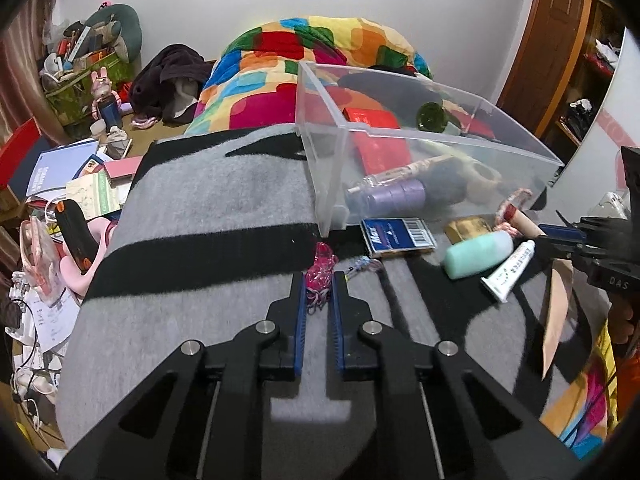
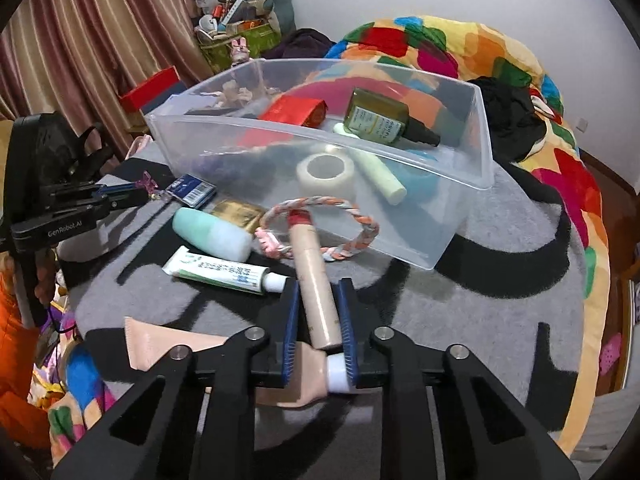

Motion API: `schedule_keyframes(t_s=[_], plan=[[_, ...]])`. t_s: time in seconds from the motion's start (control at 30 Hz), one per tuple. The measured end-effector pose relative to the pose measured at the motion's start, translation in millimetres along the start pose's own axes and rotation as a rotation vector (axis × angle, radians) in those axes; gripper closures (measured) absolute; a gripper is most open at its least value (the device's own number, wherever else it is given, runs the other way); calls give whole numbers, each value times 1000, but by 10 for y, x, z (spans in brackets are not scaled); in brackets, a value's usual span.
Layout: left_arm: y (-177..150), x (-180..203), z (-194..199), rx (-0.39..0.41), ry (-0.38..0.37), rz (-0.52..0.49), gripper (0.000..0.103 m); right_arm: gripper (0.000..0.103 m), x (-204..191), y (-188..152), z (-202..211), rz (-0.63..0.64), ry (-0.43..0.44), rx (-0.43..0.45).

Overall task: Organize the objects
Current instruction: 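Grasp the pink hair clip with the left tool while the right tool grasps the beige tube, then carry the hair clip and beige tube into the clear box and open both tools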

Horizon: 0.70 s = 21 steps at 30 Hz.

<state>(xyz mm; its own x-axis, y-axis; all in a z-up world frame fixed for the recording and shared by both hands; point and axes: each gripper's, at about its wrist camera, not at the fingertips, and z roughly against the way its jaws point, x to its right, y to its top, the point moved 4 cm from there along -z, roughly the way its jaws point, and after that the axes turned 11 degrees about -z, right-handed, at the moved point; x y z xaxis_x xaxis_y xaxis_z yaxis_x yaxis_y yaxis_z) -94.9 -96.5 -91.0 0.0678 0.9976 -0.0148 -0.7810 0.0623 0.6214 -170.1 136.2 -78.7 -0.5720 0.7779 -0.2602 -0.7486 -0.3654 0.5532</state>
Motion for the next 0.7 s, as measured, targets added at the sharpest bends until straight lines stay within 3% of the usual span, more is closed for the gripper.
schedule_keyframes(t_s=[0.43,0.7], plan=[[283,276,517,163,-41,-33,92,89,-218,34,603,43,29,139],[564,262,746,256,-49,-20,92,89,-209,313,795,-39,70,231]])
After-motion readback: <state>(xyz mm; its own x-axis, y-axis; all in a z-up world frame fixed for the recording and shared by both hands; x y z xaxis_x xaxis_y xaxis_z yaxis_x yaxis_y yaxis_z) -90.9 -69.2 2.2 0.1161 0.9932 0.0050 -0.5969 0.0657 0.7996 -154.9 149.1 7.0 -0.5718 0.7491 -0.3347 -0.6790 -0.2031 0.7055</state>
